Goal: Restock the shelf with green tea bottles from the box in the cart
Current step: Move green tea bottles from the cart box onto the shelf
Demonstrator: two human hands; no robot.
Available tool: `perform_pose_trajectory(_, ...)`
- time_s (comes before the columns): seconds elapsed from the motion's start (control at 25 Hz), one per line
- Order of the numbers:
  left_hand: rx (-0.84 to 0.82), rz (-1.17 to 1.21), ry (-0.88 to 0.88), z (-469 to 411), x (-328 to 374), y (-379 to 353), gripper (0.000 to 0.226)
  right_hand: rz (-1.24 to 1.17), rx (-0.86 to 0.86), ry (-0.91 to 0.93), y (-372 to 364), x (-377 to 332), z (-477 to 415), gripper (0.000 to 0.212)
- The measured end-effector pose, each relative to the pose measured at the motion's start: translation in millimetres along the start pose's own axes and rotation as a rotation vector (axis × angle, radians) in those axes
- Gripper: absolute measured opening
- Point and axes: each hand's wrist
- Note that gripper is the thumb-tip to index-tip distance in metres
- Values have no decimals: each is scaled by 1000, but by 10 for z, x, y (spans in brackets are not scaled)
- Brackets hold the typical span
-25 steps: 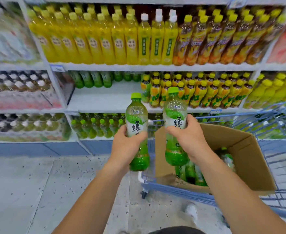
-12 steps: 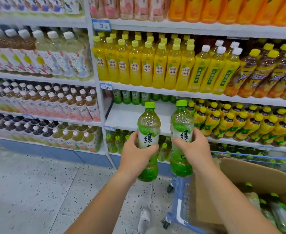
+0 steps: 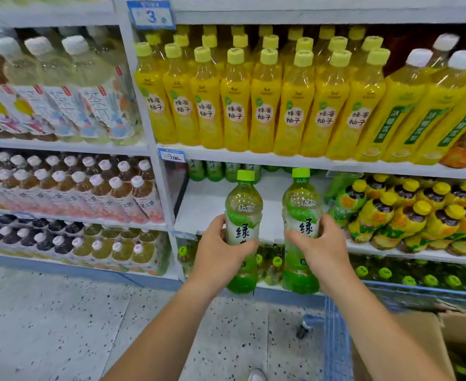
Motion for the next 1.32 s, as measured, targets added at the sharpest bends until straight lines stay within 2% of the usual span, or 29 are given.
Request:
perform_pose_trajectory(0.48, -82, -96, -213, -1882, -867, -378, 44, -9, 241, 149, -532, 1356, -1057, 39)
perform_pose_trajectory(0.8, -96, 4, -455, -2599, -1223, -635, 44, 30, 318, 471, -674, 1941, -1486, 47)
perform_pose_trajectory(1.04, -158, -8, -673, -2727, -1384, -674, 46, 76, 303, 662, -660, 2212, -1459, 52)
perform_pose_trajectory(1.16, -162, -69, -759, -2732, -1468, -624, 51, 98, 251, 664, -632, 2230, -1396, 53)
perform_pose_trajectory(1.32, -175, -188, -733, -2761, -1562, -496, 72, 176, 126, 639, -527, 2294, -1272, 56)
Point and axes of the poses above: each hand's wrist, its own z-axis away from the middle knuckle, its own y-axis out of the back of the hand, x = y × z, and after that the axes turned 9 degrees about y, right-handed
